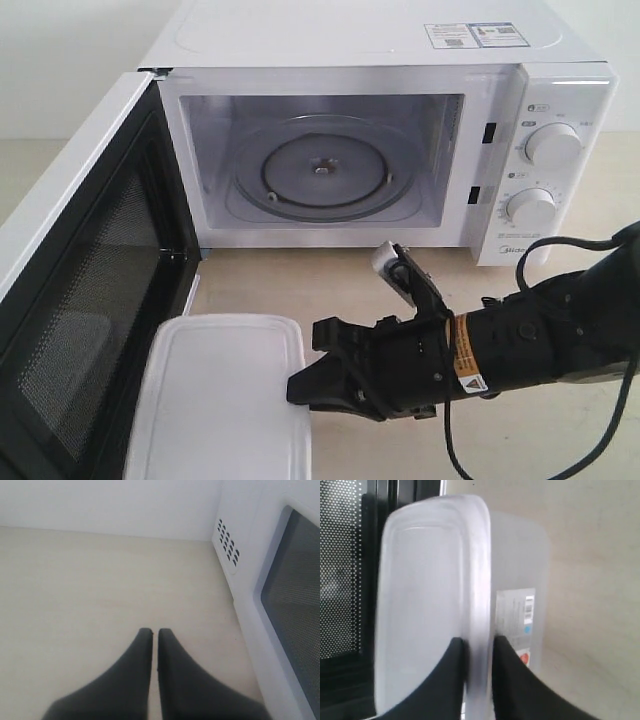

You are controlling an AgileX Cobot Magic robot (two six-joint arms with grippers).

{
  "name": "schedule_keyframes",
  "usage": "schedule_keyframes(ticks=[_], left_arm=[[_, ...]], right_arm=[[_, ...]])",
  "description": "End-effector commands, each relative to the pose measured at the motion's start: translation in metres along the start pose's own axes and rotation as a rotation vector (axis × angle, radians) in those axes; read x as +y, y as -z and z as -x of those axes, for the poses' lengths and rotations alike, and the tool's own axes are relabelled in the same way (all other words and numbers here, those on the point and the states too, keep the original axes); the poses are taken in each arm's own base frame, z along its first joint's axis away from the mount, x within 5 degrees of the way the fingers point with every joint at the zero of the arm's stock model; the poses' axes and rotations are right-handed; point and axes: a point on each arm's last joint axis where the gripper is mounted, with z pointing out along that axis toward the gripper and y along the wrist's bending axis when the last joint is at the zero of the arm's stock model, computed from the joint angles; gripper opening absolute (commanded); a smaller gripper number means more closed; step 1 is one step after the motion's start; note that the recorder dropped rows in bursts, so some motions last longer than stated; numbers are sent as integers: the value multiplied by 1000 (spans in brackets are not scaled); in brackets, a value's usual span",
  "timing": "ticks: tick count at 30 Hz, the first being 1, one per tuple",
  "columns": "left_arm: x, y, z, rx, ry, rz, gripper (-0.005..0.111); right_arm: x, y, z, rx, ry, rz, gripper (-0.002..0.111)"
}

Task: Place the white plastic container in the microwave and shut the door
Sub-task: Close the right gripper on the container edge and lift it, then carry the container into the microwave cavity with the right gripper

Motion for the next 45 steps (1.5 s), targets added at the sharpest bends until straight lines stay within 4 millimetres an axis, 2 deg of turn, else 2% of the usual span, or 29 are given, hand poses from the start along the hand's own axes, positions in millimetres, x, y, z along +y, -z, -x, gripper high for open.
schedule_keyframes(ticks=[1, 13, 29, 38, 45], left_arm=[[0, 0, 0, -3, 10, 0, 4], [0, 0, 0, -3, 10, 0, 4], [0, 0, 0, -3, 10, 0, 4], [0, 0, 0, -3, 10, 0, 4], [0, 0, 0, -3, 10, 0, 4]], right_arm=[[1, 1, 0, -14, 8, -12, 0], [38, 43, 17, -209, 141, -148, 0], [39, 46, 21, -272, 46, -144, 0], [43, 48, 27, -351, -29, -81, 0], [33, 65, 13, -518, -67, -55, 0]])
